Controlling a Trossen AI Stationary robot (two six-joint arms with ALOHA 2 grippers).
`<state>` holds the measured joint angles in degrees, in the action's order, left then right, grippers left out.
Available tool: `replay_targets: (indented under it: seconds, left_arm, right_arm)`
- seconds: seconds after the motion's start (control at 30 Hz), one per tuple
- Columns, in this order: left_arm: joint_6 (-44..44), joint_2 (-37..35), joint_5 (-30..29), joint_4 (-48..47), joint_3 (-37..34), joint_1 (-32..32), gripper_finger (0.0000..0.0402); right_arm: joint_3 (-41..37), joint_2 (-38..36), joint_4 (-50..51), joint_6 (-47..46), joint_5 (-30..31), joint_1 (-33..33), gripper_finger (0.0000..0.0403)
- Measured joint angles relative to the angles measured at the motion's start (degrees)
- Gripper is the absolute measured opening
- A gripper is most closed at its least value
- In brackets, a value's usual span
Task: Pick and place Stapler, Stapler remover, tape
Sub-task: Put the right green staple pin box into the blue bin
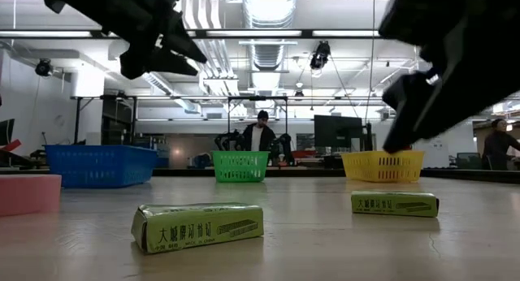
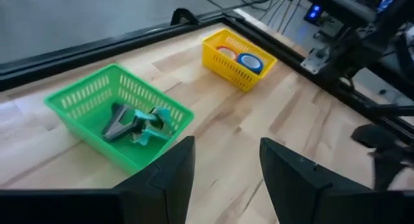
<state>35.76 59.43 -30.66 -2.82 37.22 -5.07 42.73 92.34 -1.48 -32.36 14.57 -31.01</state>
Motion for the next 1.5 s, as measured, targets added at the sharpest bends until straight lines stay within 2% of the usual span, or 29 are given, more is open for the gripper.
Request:
replay_targets:
  seconds: [0.17, 0.33, 0.5, 0.67, 0.87, 1.13, 1.3, 1.5]
  left_arm:
    - [0.1, 0.7, 0.0, 1.0, 0.0, -0.1, 0.0179]
    - [0.3, 1.0, 0.0, 1.2, 0.0, -0.1, 0.0179]
    - [0.3, 1.2, 0.0, 1.2, 0.0, -0.1, 0.0179]
    - [0.1, 1.2, 0.0, 1.1, 0.0, -0.1, 0.0179]
    - [1.0, 1.2, 0.1, 1.1, 0.0, -0.1, 0.0179]
    - [2.5, 5.6, 6.4, 8.0, 0.0, -0.7, 0.0178]
    - [-3.2, 10.8, 12.7, 16.3, -0.1, -1.1, 0.0178]
    - [-17.3, 15.7, 18.4, 24.6, -0.1, -3.1, 0.0178]
  right_arm:
    - [0.0, 5.8, -2.9, -4.7, 1.9, -0.8, 0.0268]
    - [0.1, 10.3, -7.6, -5.0, 2.5, -2.0, 0.0291]
    - [1.3, 12.3, -6.8, -4.9, 4.2, -2.6, 0.0284]
    - [1.6, 12.2, -6.5, -2.6, 4.7, -2.8, 0.0250]
    - [1.6, 12.0, -6.0, -0.5, 4.5, -2.8, 0.0186]
    - [2.1, 12.0, -6.3, 6.2, 7.1, -2.4, 0.0078]
    - [3.8, 11.9, -6.2, 11.4, 8.3, -0.7, 0.0034]
    - [5.1, 9.5, -5.9, 16.5, 8.6, 2.4, 0.0040]
